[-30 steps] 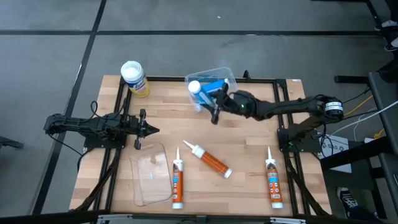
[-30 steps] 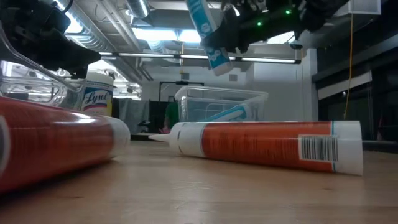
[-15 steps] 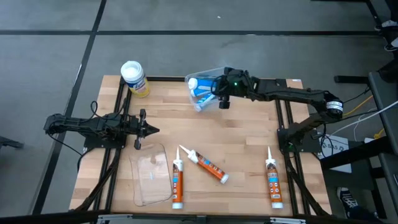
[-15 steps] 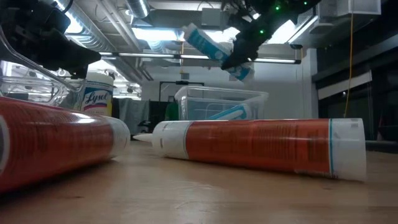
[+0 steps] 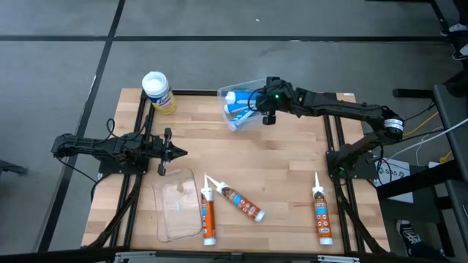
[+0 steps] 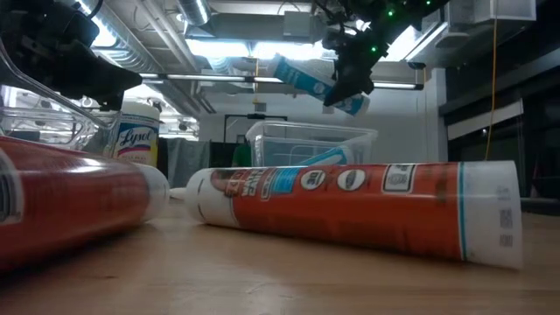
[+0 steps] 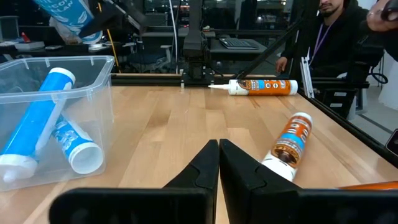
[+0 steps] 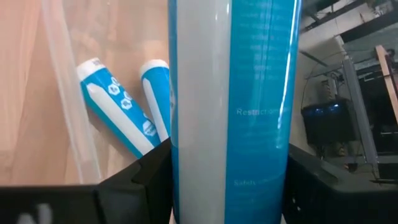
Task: Pick & place silicon tubes, Sealant and Lysol wipes
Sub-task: Put the blue sealant into the white bin
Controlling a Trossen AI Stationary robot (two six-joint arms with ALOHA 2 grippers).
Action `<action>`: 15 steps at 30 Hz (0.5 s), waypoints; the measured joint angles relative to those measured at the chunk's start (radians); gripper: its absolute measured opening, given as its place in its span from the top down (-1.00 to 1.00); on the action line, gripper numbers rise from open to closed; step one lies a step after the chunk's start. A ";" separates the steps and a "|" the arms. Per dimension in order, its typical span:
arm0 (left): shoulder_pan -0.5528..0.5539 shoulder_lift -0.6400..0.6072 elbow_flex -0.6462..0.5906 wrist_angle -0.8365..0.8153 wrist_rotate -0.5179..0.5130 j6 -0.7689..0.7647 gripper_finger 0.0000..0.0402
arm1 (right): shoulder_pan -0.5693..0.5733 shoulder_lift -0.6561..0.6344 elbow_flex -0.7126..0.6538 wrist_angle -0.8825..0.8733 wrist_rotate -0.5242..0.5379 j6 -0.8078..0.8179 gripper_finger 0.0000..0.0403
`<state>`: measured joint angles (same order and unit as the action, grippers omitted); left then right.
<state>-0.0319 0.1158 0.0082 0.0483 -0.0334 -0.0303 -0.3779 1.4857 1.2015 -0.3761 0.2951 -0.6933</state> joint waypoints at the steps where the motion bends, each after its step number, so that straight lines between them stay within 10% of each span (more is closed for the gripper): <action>1: 0.000 0.000 0.000 0.000 0.000 0.000 0.94 | -0.001 0.000 0.000 -0.002 -0.002 -0.001 -0.08; 15: 0.000 0.000 0.000 0.000 0.000 0.000 0.94 | -0.072 0.152 0.127 -0.188 -0.035 -0.046 -0.07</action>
<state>-0.0319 0.1159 0.0084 0.0483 -0.0334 -0.0305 -0.4498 1.6376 1.3281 -0.5644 0.2603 -0.7394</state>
